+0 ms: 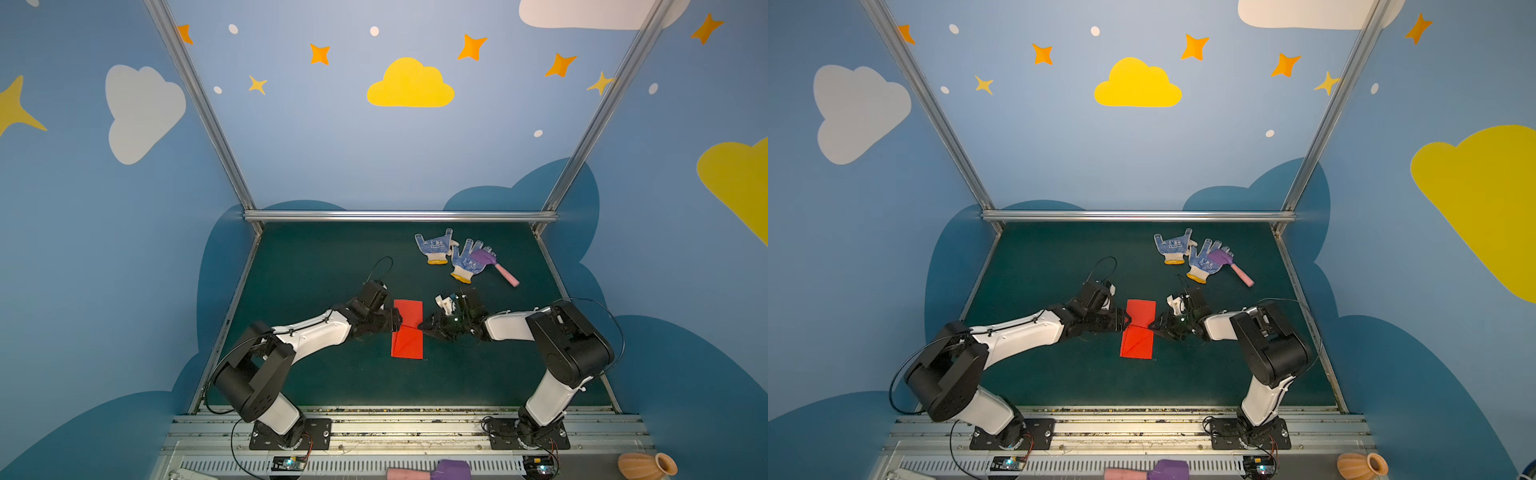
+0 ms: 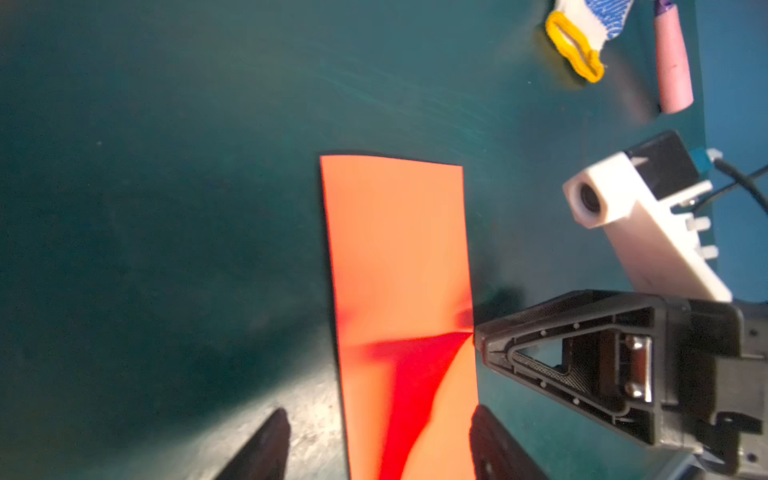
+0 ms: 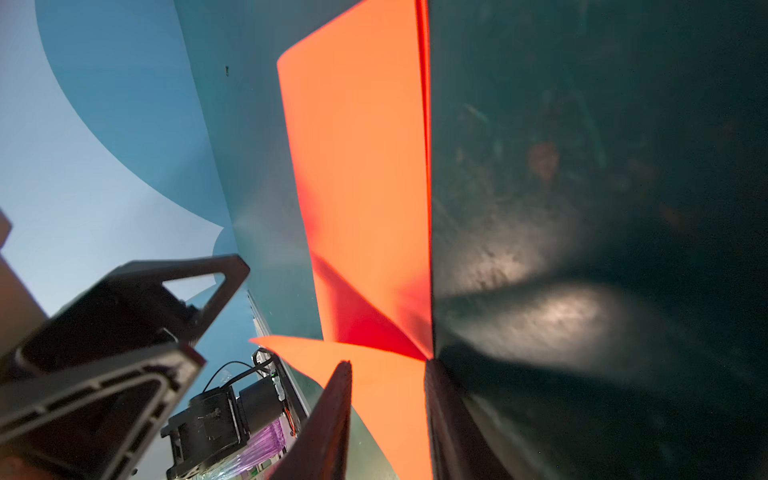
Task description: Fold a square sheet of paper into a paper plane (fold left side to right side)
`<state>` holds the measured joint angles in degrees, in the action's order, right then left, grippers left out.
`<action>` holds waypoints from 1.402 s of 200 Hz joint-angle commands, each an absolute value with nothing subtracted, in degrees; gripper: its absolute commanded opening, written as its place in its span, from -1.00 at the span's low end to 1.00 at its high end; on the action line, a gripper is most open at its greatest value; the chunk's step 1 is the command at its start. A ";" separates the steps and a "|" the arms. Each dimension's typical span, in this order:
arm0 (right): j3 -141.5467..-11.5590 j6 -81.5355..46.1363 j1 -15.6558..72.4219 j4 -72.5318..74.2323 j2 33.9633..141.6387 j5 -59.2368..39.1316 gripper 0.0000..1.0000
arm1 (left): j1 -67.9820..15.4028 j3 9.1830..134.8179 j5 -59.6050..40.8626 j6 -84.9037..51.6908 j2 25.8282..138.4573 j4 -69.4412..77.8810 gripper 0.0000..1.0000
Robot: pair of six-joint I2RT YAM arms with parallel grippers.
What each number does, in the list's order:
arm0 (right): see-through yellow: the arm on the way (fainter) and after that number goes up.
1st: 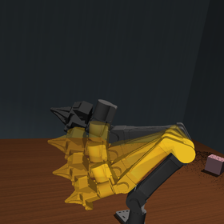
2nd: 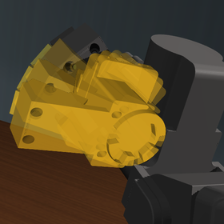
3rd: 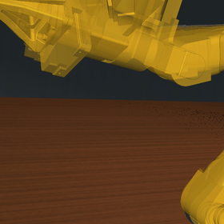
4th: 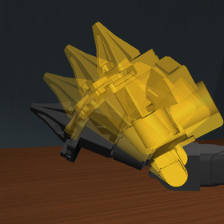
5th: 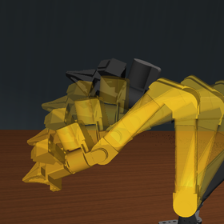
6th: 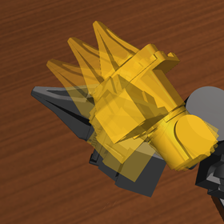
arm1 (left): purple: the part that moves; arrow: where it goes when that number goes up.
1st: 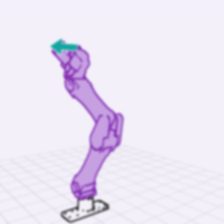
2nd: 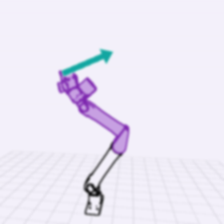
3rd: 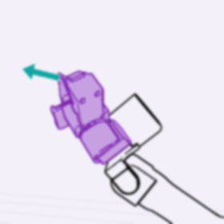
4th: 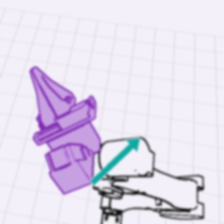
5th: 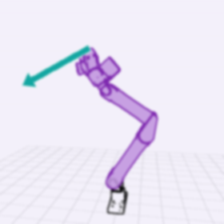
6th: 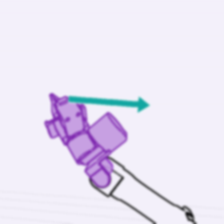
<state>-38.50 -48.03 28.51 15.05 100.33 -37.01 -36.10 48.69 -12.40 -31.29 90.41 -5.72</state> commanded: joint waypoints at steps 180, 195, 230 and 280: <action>-36.26 -46.68 27.43 7.93 105.47 -33.63 -0.42 | -30.11 53.61 -39.11 -31.77 106.07 5.91 0.16; -36.28 -46.67 27.42 8.02 105.55 -33.66 -0.42 | -29.54 53.36 -38.38 -32.06 105.88 5.80 -0.08; -36.81 -46.76 27.33 7.83 105.14 -34.38 -0.38 | -28.72 54.13 -36.31 -32.39 106.35 3.32 -0.88; -37.56 -45.35 25.67 1.97 94.91 -34.72 -0.01 | -28.92 57.85 -19.29 -25.70 92.37 -16.16 -0.93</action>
